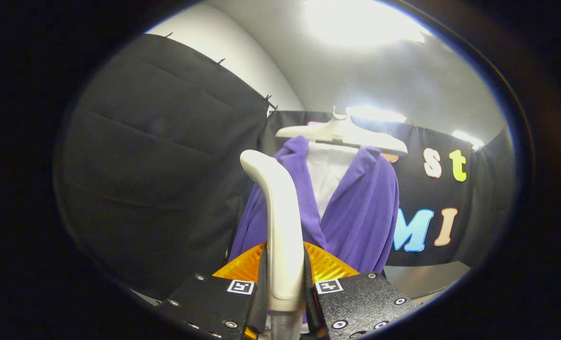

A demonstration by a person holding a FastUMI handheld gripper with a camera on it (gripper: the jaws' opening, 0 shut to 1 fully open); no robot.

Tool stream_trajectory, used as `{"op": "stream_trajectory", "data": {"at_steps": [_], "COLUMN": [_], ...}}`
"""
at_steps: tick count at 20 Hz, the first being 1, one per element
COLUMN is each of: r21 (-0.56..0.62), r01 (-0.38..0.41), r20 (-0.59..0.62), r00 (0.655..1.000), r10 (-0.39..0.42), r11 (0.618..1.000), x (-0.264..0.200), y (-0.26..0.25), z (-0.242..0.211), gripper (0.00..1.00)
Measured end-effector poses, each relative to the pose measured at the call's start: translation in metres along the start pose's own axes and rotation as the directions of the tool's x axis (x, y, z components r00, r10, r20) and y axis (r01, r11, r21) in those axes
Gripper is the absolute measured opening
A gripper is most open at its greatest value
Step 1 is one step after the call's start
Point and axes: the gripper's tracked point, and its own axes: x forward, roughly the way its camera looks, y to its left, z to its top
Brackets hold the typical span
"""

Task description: Iron the clothes twice with a garment steamer, once on the left side and once on the right side.

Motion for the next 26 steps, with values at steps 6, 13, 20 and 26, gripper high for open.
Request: {"op": "stream_trajectory", "data": {"at_steps": [6, 13, 20, 26], "r21": [-0.042, -0.039, -0.104, -0.109], "r01": [0.096, 0.203, 0.262, 0.283], "r20": [0.148, 0.126, 0.126, 0.065], "r00": [0.985, 0.972, 0.96, 0.959], "r10": [-0.089, -0.197, -0.249, -0.277], "r11": [0.995, 0.978, 0.959, 0.953], "x": [0.04, 0.072, 0.074, 0.064], "y": [-0.012, -0.01, 0.012, 0.022], "z": [0.059, 0.043, 0.012, -0.031], "gripper": [0.33, 0.33, 0.33, 0.33]}}
